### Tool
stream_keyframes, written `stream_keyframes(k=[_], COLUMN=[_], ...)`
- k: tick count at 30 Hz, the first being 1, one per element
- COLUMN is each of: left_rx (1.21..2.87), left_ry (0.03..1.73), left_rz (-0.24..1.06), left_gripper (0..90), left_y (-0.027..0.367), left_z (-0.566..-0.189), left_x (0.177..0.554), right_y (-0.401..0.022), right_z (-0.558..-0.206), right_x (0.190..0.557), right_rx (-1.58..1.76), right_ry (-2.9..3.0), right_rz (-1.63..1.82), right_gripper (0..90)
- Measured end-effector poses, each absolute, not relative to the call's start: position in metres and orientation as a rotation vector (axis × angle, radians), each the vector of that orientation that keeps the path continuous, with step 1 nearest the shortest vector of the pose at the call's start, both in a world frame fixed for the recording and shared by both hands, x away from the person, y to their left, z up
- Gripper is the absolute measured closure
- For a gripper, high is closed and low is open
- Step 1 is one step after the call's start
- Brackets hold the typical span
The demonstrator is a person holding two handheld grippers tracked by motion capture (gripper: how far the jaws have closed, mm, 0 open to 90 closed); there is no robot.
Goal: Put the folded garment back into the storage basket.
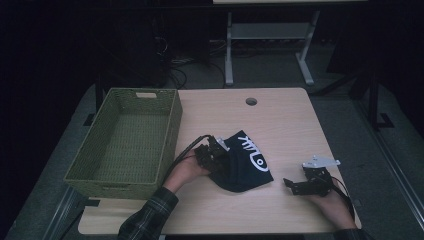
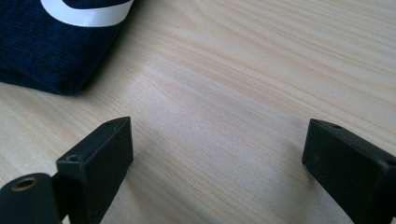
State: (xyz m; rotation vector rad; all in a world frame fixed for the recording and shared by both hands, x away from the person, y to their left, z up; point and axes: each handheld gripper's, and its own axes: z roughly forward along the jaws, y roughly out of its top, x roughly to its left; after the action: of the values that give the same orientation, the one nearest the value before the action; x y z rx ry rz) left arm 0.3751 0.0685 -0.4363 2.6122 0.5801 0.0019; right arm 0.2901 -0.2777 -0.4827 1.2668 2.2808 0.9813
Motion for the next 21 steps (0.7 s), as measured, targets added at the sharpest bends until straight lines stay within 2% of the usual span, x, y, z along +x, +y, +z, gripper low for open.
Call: stream_keyframes(k=[21], left_rx=[2.504], left_ry=[0.585], left_rz=[0.027], left_gripper=[77.4], left_y=[0.076], left_z=[-0.394], left_x=[0.375], right_y=[-0.278], right_z=[-0.483], right_x=[0.29], right_rx=[1.267], right_ry=[2.28], right_rz=[0.981], right_gripper=[8.3])
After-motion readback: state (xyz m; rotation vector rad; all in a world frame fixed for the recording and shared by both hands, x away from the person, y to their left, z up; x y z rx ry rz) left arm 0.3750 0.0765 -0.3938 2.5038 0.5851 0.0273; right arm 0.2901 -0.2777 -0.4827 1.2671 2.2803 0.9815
